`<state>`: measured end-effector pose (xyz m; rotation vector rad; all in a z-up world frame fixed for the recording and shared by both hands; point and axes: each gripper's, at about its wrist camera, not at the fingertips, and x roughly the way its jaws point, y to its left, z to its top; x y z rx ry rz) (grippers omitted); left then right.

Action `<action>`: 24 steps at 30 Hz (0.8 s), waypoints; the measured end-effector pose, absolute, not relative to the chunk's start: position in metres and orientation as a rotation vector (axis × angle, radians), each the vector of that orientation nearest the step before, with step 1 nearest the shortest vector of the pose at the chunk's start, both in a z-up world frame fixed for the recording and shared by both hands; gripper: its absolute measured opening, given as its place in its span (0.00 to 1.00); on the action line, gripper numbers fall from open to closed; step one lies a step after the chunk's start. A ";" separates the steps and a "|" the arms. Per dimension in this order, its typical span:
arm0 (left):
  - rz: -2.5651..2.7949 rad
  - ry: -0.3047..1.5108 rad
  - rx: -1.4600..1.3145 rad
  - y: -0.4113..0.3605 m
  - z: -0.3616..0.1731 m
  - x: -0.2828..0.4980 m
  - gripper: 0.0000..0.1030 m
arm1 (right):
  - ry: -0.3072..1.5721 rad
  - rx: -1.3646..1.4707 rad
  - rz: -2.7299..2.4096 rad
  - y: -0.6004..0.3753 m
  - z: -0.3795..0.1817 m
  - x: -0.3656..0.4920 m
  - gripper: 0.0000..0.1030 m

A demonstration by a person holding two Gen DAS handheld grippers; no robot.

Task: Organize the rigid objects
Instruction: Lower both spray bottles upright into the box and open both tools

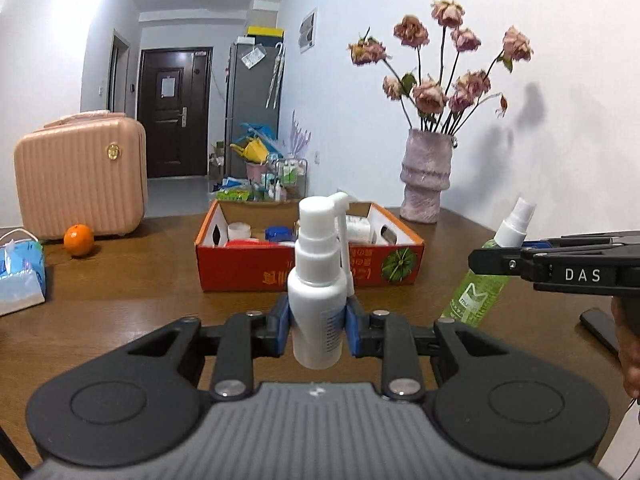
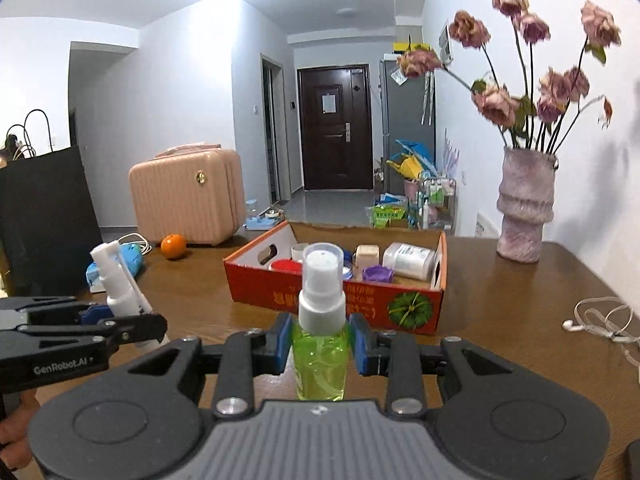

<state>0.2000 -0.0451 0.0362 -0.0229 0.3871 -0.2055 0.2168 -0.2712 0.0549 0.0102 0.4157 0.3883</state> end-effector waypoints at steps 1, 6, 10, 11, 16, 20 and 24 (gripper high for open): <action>-0.209 0.376 -0.022 -0.045 0.040 0.202 0.26 | 0.408 0.006 0.383 -0.272 0.059 0.217 0.29; -0.239 0.362 -0.038 -0.043 0.056 0.239 0.26 | 0.390 -0.001 0.365 -0.280 0.079 0.247 0.29; -0.246 0.371 -0.036 -0.045 0.063 0.283 0.26 | 0.403 -0.008 0.353 -0.287 0.088 0.288 0.29; -0.251 0.377 -0.039 -0.046 0.064 0.294 0.26 | 0.409 -0.007 0.350 -0.289 0.089 0.299 0.29; -0.261 0.401 -0.044 -0.055 0.063 0.351 0.26 | 0.452 0.021 0.336 -0.296 0.090 0.356 0.29; -0.277 0.428 -0.058 -0.066 0.056 0.401 0.26 | 0.492 0.035 0.322 -0.296 0.080 0.403 0.29; -0.291 0.495 -0.082 -0.077 0.037 0.455 0.26 | 0.521 -0.003 0.296 -0.287 0.060 0.446 0.29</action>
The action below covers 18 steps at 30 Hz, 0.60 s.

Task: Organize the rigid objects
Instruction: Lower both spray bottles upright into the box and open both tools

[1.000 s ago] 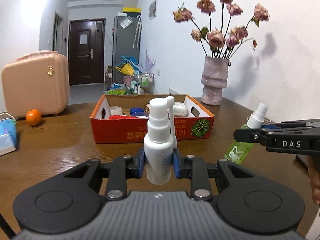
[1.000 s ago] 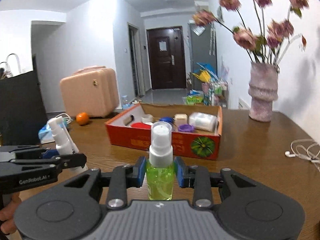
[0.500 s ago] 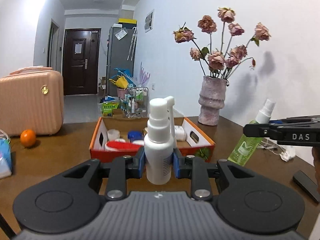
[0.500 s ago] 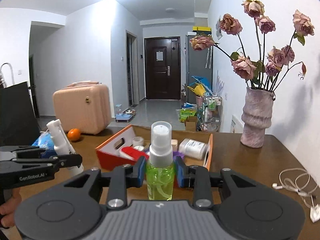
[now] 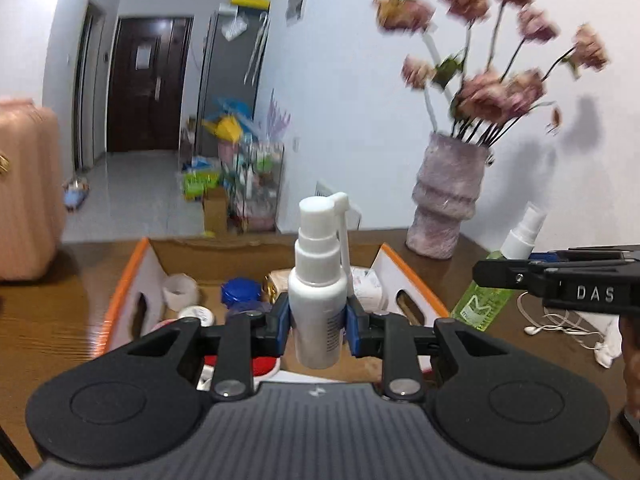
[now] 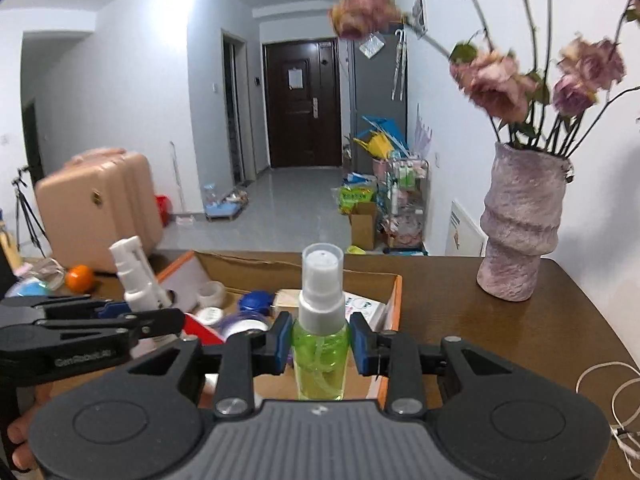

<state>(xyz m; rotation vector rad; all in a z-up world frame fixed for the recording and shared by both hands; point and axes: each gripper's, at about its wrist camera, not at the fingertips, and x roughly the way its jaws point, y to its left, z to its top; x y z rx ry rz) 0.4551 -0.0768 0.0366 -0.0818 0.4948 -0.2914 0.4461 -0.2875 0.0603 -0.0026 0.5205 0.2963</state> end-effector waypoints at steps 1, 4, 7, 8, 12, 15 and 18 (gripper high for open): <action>-0.299 0.509 -0.079 -0.080 0.030 0.466 0.26 | 0.529 -0.011 0.295 -0.285 0.055 0.455 0.29; -0.282 0.563 -0.064 -0.095 0.011 0.498 0.26 | 0.566 -0.018 0.305 -0.278 0.035 0.483 0.29; -0.309 0.614 -0.031 -0.111 -0.006 0.521 0.26 | 0.595 -0.049 0.307 -0.269 0.017 0.506 0.29; -0.311 0.631 -0.019 -0.115 -0.011 0.527 0.27 | 0.602 -0.060 0.305 -0.268 0.010 0.510 0.29; -0.285 0.675 -0.002 -0.122 -0.029 0.540 0.27 | 0.623 -0.073 0.306 -0.266 -0.007 0.522 0.29; -0.302 0.693 0.011 -0.122 -0.036 0.542 0.28 | 0.621 -0.069 0.310 -0.268 -0.011 0.523 0.29; -0.314 0.668 0.019 -0.121 -0.035 0.538 0.31 | 0.611 -0.055 0.321 -0.271 -0.007 0.519 0.29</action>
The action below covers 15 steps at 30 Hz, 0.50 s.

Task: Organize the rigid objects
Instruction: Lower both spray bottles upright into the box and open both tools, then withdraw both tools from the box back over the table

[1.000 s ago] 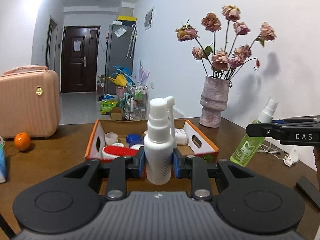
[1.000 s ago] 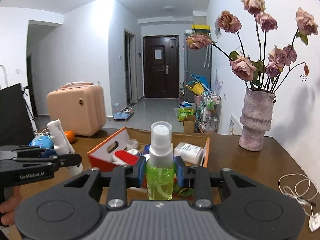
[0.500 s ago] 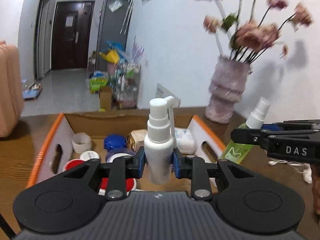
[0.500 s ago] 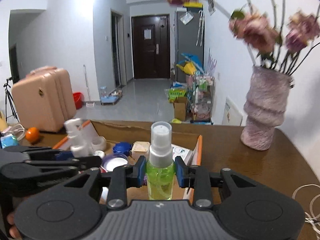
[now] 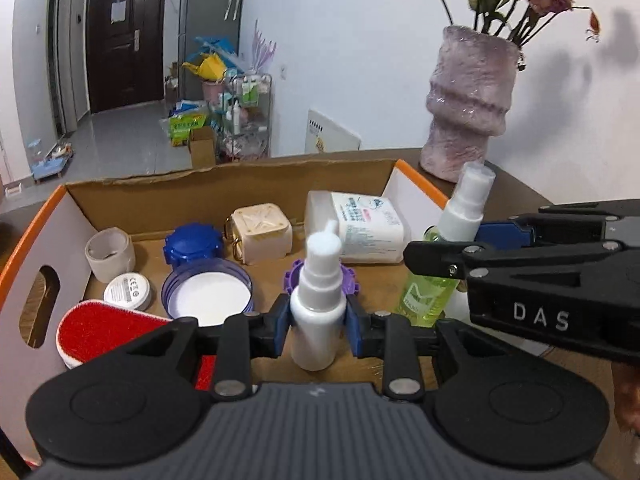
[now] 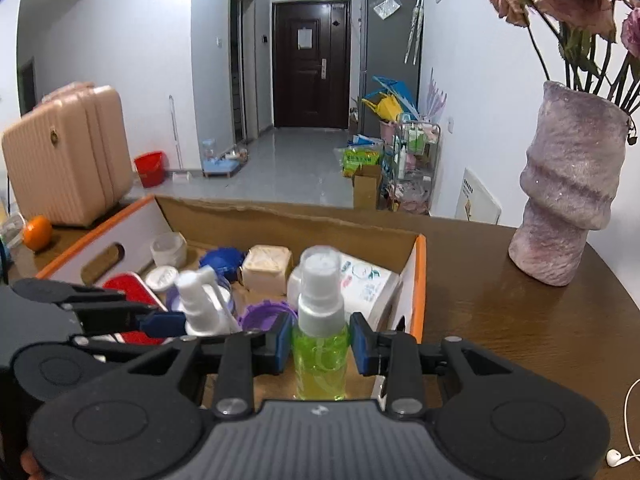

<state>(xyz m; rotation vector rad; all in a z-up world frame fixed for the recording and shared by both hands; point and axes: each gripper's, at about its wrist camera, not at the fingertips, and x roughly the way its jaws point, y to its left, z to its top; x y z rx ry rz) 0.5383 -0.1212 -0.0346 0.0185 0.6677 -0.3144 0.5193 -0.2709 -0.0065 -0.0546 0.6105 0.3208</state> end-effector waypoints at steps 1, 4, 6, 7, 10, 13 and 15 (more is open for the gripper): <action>-0.314 0.662 0.020 -0.121 -0.032 0.537 0.34 | 0.607 -0.056 0.320 -0.272 -0.004 0.520 0.29; -0.316 0.648 0.021 -0.118 -0.024 0.535 0.45 | 0.589 -0.063 0.310 -0.272 0.009 0.514 0.29; -0.311 0.630 0.024 -0.112 -0.014 0.528 0.50 | 0.574 -0.067 0.307 -0.274 0.020 0.507 0.30; -0.315 0.622 0.027 -0.109 -0.008 0.523 0.53 | 0.562 -0.069 0.298 -0.275 0.027 0.502 0.30; -0.315 0.582 0.045 -0.094 0.015 0.496 0.63 | 0.538 -0.067 0.284 -0.281 0.048 0.481 0.33; -0.286 0.529 0.042 -0.071 0.036 0.461 0.68 | 0.519 -0.066 0.275 -0.287 0.066 0.452 0.43; -0.240 0.494 0.030 -0.052 0.050 0.432 0.73 | 0.509 -0.068 0.263 -0.291 0.075 0.431 0.44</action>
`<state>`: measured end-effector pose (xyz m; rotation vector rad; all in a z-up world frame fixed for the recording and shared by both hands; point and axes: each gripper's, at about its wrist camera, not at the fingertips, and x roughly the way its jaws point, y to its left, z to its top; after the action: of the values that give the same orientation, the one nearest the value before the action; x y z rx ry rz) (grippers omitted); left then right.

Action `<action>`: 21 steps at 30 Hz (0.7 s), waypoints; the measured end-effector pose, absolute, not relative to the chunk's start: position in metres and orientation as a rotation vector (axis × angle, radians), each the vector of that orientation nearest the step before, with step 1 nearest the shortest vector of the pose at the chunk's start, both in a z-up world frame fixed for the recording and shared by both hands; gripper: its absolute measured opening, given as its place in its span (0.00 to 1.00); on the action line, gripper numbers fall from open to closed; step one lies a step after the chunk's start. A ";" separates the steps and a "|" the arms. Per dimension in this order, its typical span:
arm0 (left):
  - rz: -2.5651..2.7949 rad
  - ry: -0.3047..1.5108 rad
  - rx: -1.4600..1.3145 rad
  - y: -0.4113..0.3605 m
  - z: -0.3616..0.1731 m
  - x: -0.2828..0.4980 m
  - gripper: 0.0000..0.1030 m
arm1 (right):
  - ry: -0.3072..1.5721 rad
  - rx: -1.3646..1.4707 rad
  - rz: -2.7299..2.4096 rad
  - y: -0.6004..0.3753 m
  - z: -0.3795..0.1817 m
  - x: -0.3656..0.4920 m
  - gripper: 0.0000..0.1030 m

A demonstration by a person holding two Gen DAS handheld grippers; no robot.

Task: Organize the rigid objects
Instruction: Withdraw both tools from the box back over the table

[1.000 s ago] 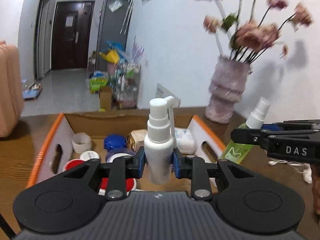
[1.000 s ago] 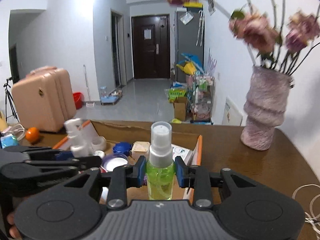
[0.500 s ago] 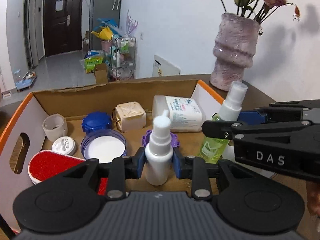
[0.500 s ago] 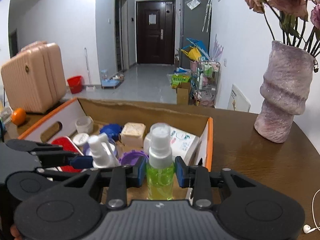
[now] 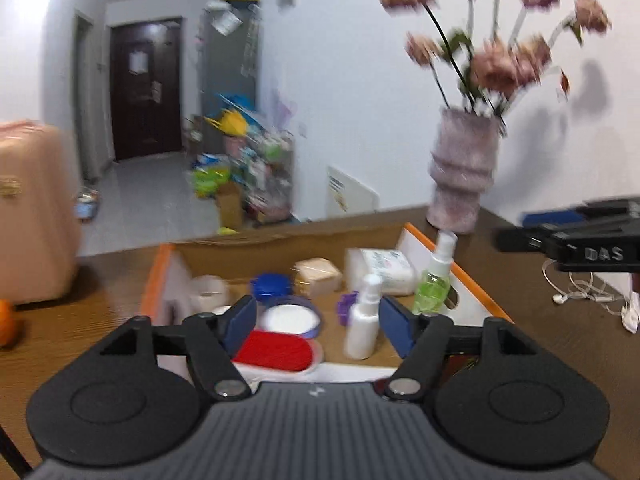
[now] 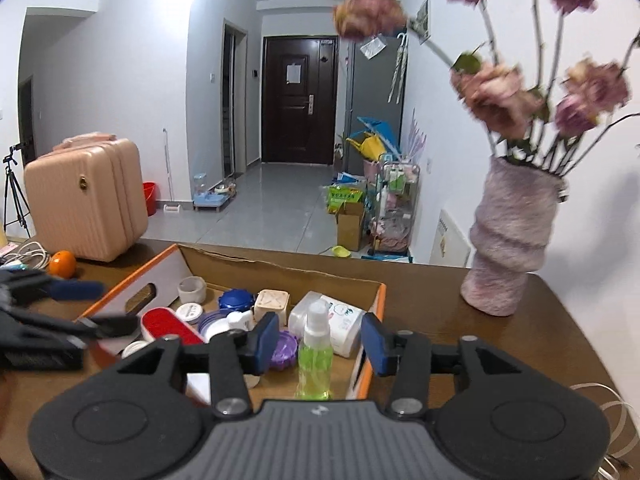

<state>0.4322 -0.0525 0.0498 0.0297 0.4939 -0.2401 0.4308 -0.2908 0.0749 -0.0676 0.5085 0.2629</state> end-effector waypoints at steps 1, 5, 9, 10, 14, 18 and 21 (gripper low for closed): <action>-0.222 0.480 0.030 -0.046 0.056 0.420 0.76 | 0.499 -0.064 0.252 -0.293 0.078 0.419 0.45; -0.118 0.401 0.011 -0.022 0.074 0.364 0.84 | 0.456 -0.031 0.212 -0.297 0.082 0.367 0.63; -0.065 0.332 -0.029 -0.003 0.082 0.305 0.93 | 0.408 0.005 0.189 -0.294 0.075 0.309 0.75; -0.057 0.319 -0.039 0.002 0.082 0.288 0.94 | 0.386 0.021 0.185 -0.293 0.072 0.291 0.78; -0.025 0.304 -0.041 0.009 0.076 0.232 0.99 | 0.350 0.024 0.168 -0.282 0.061 0.230 0.84; 0.003 0.284 -0.039 0.014 0.068 0.173 1.00 | 0.341 0.019 0.181 -0.270 0.046 0.171 0.90; 0.011 0.278 -0.035 0.018 0.063 0.133 1.00 | 0.341 0.009 0.179 -0.262 0.036 0.130 0.91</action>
<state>0.1327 0.0177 0.0634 -0.0354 0.2785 0.0114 0.1305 -0.2617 0.0356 0.0091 0.3411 0.1792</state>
